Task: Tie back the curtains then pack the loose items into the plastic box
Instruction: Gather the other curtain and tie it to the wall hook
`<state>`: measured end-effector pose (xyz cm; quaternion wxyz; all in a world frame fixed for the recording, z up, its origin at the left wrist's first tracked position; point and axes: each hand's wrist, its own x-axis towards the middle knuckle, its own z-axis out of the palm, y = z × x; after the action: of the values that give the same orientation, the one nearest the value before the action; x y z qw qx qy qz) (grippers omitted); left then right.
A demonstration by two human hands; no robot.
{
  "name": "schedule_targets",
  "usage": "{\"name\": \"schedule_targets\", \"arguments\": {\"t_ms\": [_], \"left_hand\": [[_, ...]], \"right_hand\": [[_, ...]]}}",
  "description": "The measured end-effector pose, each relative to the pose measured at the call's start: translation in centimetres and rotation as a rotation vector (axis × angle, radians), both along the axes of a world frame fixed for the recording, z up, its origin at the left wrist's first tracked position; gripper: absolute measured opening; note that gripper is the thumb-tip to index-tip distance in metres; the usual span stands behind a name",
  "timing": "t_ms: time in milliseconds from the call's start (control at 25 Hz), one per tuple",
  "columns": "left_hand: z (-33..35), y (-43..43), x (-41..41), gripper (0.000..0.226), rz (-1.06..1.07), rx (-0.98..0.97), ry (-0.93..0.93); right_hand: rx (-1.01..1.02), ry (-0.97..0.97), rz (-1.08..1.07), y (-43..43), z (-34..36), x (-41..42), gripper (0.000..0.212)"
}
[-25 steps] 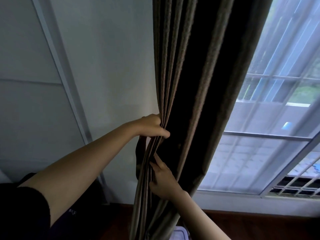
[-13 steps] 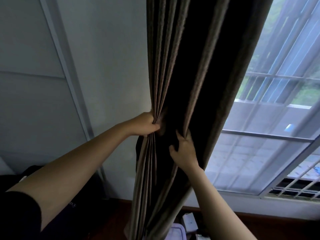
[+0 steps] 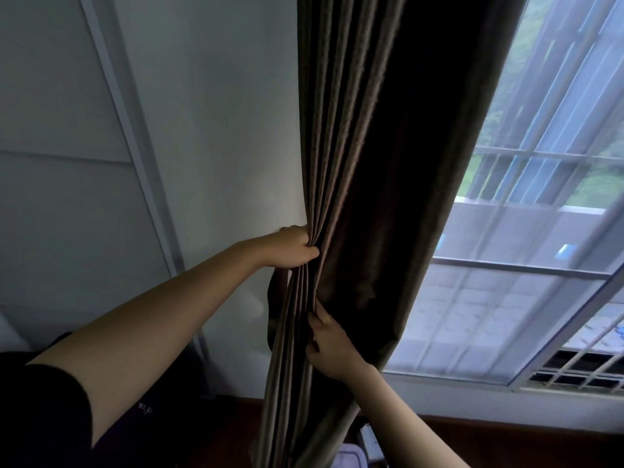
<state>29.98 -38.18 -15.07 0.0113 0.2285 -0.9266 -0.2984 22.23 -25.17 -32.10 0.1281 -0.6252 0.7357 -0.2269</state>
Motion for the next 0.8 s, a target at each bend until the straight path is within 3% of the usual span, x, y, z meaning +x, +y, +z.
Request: {"name": "schedule_targets", "arguments": {"t_ms": [120, 280, 360, 440, 480, 520, 600, 640, 680, 760, 800], "left_hand": [[-0.1, 0.0, -0.3, 0.016, -0.023, -0.025, -0.036], [-0.2, 0.7, -0.4, 0.041, -0.047, -0.028, 0.008], [-0.8, 1.3, -0.9, 0.026, 0.005, -0.074, 0.105], [-1.1, 1.7, -1.2, 0.012, 0.065, -0.091, 0.207], [-1.2, 1.6, -1.2, 0.012, 0.086, -0.087, 0.247], [-1.3, 1.4, -1.2, 0.008, 0.102, -0.065, 0.263], [-1.4, 0.7, -0.5, 0.011, 0.092, -0.039, 0.271], [-1.5, 0.4, -0.2, 0.011, 0.076, -0.028, 0.262], [-1.7, 0.2, 0.1, 0.007, 0.057, -0.012, 0.241], [-1.8, 0.5, 0.5, 0.011, 0.018, 0.016, 0.227], [-1.7, 0.7, 0.5, 0.016, 0.005, 0.013, 0.228]], "right_hand": [[-0.002, -0.002, -0.003, 0.0, 0.3, 0.2, 0.068], [0.003, 0.001, -0.013, 0.2, 0.6, 0.6, 0.065], [0.079, 0.038, -0.026, 0.2, 1.2, 0.6, 0.064], [0.130, 0.192, -0.049, 0.6, 2.4, 0.9, 0.061], [0.045, 0.265, -0.075, 1.2, 2.9, 1.0, 0.055], [-0.174, 0.306, -0.158, 1.9, 3.3, 0.9, 0.046], [-0.734, 0.222, -0.549, 4.0, 4.7, 0.0, 0.034], [-0.950, 0.099, -0.768, 5.1, 5.6, -0.9, 0.043], [-1.008, -0.067, -0.912, 5.9, 6.8, -2.0, 0.059], [-0.768, -0.325, -0.933, 5.9, 8.6, -4.9, 0.087], [-0.550, -0.317, -0.873, 5.0, 8.9, -6.4, 0.089]]}}
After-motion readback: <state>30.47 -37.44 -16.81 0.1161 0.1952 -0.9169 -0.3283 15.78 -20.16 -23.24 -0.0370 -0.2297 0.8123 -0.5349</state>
